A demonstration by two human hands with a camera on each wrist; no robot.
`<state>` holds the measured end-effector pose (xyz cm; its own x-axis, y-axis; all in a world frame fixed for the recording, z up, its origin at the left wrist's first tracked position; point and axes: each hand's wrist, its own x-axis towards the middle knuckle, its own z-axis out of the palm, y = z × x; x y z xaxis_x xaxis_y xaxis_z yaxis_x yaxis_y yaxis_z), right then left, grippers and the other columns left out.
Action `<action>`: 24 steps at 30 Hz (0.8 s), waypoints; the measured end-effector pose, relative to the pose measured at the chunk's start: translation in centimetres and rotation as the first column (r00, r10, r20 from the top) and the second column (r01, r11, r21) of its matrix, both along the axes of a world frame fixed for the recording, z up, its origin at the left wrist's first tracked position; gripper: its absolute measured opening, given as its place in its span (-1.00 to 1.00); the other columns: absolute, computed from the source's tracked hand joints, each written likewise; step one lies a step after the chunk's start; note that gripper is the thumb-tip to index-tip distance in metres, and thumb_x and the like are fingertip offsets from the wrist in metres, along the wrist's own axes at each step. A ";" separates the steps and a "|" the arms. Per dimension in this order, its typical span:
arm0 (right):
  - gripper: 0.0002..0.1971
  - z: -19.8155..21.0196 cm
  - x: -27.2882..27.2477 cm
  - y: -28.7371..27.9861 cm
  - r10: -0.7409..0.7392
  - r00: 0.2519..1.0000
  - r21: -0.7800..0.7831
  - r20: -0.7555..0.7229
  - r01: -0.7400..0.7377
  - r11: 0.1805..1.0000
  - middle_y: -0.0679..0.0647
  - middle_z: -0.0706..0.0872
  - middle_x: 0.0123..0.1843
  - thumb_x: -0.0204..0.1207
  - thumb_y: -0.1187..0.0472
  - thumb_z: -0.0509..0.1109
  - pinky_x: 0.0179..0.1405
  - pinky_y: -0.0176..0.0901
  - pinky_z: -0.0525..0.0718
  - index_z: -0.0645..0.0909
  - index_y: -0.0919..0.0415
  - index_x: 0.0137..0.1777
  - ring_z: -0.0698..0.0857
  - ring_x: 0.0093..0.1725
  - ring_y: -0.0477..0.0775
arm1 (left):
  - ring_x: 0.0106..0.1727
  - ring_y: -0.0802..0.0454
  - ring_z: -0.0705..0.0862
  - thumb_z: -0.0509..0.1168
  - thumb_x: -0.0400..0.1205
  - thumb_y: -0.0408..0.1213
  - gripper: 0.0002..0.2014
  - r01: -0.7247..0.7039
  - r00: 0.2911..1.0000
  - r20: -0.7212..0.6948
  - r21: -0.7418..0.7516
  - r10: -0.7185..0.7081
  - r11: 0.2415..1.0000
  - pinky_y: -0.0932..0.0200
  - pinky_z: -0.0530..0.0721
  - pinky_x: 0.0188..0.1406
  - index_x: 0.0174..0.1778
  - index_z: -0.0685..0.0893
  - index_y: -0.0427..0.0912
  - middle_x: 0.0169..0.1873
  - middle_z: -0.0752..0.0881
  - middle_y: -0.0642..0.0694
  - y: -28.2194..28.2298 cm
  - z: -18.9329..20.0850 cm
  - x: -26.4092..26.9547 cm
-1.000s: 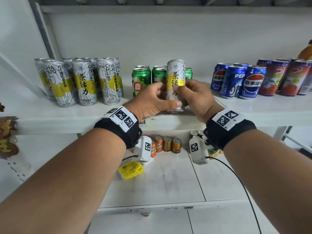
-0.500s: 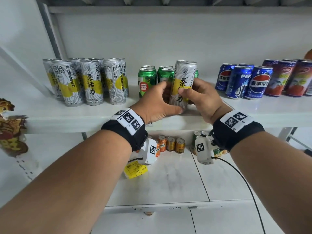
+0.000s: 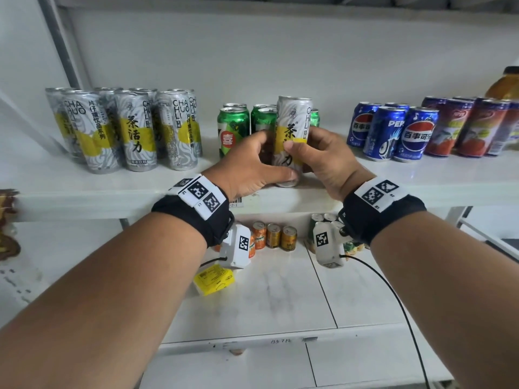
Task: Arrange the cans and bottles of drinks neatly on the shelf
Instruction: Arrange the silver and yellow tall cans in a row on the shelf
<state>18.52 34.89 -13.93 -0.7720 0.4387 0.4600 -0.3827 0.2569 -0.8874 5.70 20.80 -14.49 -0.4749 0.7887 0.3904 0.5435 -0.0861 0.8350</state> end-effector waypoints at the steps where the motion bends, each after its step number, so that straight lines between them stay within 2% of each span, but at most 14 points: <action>1: -0.70 -0.1 0.0 0.0 -0.014 1.000 0.011 0.009 0.014 1.000 0.16 0.90 0.06 0.65 0.26 0.54 -0.18 -0.19 0.81 0.73 0.36 0.33 0.89 -0.07 0.05 | 0.26 0.10 0.86 0.75 0.23 0.09 -0.23 0.003 1.000 0.002 0.005 -0.003 1.000 -0.15 0.80 0.40 0.38 0.69 0.11 0.20 0.89 0.11 -0.1 0.0 0.1; 4: -0.75 -0.2 -0.1 0.2 -0.039 0.999 0.037 0.014 0.039 0.999 0.13 0.91 -0.04 0.69 0.15 0.51 -0.23 -0.21 0.79 0.78 0.32 0.21 0.88 -0.16 0.02 | 0.25 0.06 0.87 0.73 0.32 0.08 -0.34 0.026 0.999 0.020 0.040 -0.027 0.999 -0.19 0.83 0.36 0.33 0.72 0.05 0.20 0.89 0.06 -0.1 0.0 0.3; 8: -0.72 -0.2 0.0 0.4 -0.020 1.000 0.015 0.012 0.020 1.000 0.19 0.90 -0.05 0.69 0.11 0.50 -0.26 -0.16 0.80 0.79 0.35 0.18 0.88 -0.18 0.07 | 0.26 -0.06 0.88 0.74 0.35 0.01 -0.32 0.051 0.996 0.066 0.070 -0.055 0.996 -0.25 0.84 0.33 0.36 0.73 -0.11 0.21 0.89 -0.08 -0.1 0.0 0.5; 12: -0.74 -0.3 0.1 0.6 0.019 1.000 0.012 -0.015 -0.019 1.000 0.11 0.90 -0.05 0.67 0.20 0.51 -0.24 -0.19 0.80 0.76 0.36 0.25 0.87 -0.16 0.02 | 0.28 -0.03 0.86 0.77 0.35 -0.07 -0.34 0.046 0.998 0.033 0.069 -0.048 0.997 -0.21 0.83 0.35 0.36 0.72 -0.03 0.23 0.88 -0.06 -0.3 0.0 0.5; 14: -0.73 -0.3 0.1 0.6 0.042 0.998 0.011 -0.038 -0.041 0.999 0.10 0.90 0.00 0.64 0.25 0.54 -0.19 -0.19 0.81 0.76 0.34 0.28 0.89 -0.08 0.04 | 0.31 0.04 0.85 0.78 0.41 -0.21 -0.35 0.035 0.999 -0.002 0.067 -0.035 0.997 -0.18 0.79 0.43 0.40 0.70 -0.02 0.26 0.88 0.00 -0.3 0.0 0.4; 16: -0.66 -0.3 0.2 0.5 0.053 0.997 0.014 -0.058 -0.052 0.999 0.10 0.91 0.06 0.56 0.21 0.59 -0.09 -0.17 0.82 0.76 0.32 0.29 0.89 0.00 0.07 | 0.32 0.07 0.84 0.78 0.43 -0.29 -0.33 0.020 0.999 -0.031 0.077 -0.018 0.997 -0.14 0.78 0.45 0.44 0.68 -0.04 0.27 0.86 0.02 -0.3 0.0 0.3; 19: -0.57 -0.3 0.3 0.6 0.075 0.995 0.040 -0.069 -0.073 0.997 0.14 0.90 0.15 0.45 0.11 0.65 0.10 -0.08 0.82 0.78 0.27 0.28 0.88 0.14 0.13 | 0.25 0.13 0.83 0.79 0.43 -0.23 -0.33 -0.015 0.994 -0.111 0.090 0.025 0.996 -0.01 0.82 0.35 0.44 0.66 -0.02 0.23 0.84 0.06 -0.2 0.0 0.1; 22: -0.52 -0.5 0.1 1.0 0.112 0.993 0.060 -0.028 -0.110 0.992 0.20 0.88 0.22 0.42 0.17 0.74 0.25 0.02 0.81 0.78 0.31 0.30 0.85 0.25 0.21 | 0.22 0.15 0.82 0.78 0.42 -0.24 -0.32 -0.039 0.985 -0.161 0.104 0.055 0.994 0.15 0.83 0.24 0.42 0.64 -0.04 0.22 0.82 0.03 -0.1 -0.3 -0.4; 24: -0.47 -0.5 0.0 1.3 0.148 0.989 0.065 0.017 -0.149 0.987 0.22 0.87 0.24 0.34 0.22 0.78 0.28 0.03 0.81 0.77 0.32 0.31 0.84 0.29 0.22 | 0.26 0.15 0.79 0.78 0.40 -0.31 -0.30 -0.051 0.981 -0.180 0.111 0.071 0.992 0.18 0.81 0.25 0.43 0.64 -0.08 0.26 0.80 0.01 0.1 -0.5 -0.8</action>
<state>18.54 36.19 -14.38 -0.8323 0.2874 0.4740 -0.4100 0.2561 -0.8754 4.87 20.86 -15.01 -0.4337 0.7101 0.5547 0.6933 -0.1304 0.7088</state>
